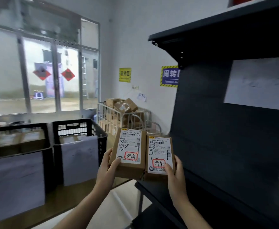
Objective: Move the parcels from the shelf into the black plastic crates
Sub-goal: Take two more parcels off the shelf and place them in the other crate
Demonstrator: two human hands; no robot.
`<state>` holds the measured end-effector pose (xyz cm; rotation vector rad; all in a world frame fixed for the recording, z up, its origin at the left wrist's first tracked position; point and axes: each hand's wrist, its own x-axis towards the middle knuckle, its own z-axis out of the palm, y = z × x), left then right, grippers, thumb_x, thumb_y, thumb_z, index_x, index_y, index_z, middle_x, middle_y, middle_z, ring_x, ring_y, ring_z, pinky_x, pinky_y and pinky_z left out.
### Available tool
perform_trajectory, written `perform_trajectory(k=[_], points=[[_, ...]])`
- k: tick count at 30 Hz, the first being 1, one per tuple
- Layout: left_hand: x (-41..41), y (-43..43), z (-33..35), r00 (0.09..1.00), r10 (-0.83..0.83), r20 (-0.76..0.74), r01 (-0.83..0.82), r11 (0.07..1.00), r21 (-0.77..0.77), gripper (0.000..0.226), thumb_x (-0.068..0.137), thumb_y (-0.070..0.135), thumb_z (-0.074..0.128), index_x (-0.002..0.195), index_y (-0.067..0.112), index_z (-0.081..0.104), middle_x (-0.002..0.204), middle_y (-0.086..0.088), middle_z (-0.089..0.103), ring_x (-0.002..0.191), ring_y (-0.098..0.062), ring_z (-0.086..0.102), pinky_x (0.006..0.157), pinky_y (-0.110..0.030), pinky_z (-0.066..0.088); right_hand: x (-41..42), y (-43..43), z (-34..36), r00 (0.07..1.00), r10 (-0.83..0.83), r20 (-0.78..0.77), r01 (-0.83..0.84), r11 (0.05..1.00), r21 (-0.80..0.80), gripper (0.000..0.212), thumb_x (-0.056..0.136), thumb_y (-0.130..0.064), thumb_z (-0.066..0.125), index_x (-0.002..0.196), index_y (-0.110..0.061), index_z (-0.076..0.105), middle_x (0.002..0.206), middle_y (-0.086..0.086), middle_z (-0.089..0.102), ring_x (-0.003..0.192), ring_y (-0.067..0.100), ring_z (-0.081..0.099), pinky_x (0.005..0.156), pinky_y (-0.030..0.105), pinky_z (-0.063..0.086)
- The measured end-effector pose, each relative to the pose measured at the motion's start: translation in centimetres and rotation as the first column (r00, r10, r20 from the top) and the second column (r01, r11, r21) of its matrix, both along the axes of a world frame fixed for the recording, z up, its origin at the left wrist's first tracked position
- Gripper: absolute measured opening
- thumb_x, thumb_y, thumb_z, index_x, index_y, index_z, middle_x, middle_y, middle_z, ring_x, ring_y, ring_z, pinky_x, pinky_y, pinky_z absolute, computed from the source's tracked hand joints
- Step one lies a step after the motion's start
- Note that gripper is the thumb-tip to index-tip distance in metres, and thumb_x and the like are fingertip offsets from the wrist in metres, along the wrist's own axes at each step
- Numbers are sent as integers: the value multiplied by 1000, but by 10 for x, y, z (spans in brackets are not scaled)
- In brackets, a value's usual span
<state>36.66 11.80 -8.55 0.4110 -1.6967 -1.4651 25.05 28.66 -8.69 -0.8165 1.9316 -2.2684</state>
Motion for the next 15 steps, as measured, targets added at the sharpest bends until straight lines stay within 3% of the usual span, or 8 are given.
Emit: perform_trajectory(k=[3, 8, 15], points=[[29, -42, 1, 997, 71, -23, -71, 997, -18, 39, 88, 30, 56, 125, 29, 44, 110, 13, 59, 105, -7, 56, 87, -26, 45, 18, -53, 1, 997, 72, 6, -72, 997, 10, 31, 96, -19, 49, 121, -34, 41, 108, -15, 59, 98, 4, 61, 73, 19, 50], [77, -118, 4, 987, 163, 0, -163, 986, -28, 56, 73, 41, 50, 126, 28, 43, 108, 15, 57, 100, 0, 55, 77, -15, 42, 52, -141, 2, 986, 165, 10, -165, 986, 38, 30, 96, -19, 48, 121, -35, 39, 115, -6, 60, 106, 15, 60, 93, 39, 50], [132, -218, 1, 969, 247, 23, -247, 969, -11, 56, 73, 45, 49, 127, 34, 41, 110, 16, 56, 101, 0, 53, 75, -20, 42, 90, -255, 1, 969, 246, -1, -246, 967, 61, 30, 96, -18, 48, 122, -30, 41, 116, -1, 62, 101, 10, 62, 83, 31, 53]])
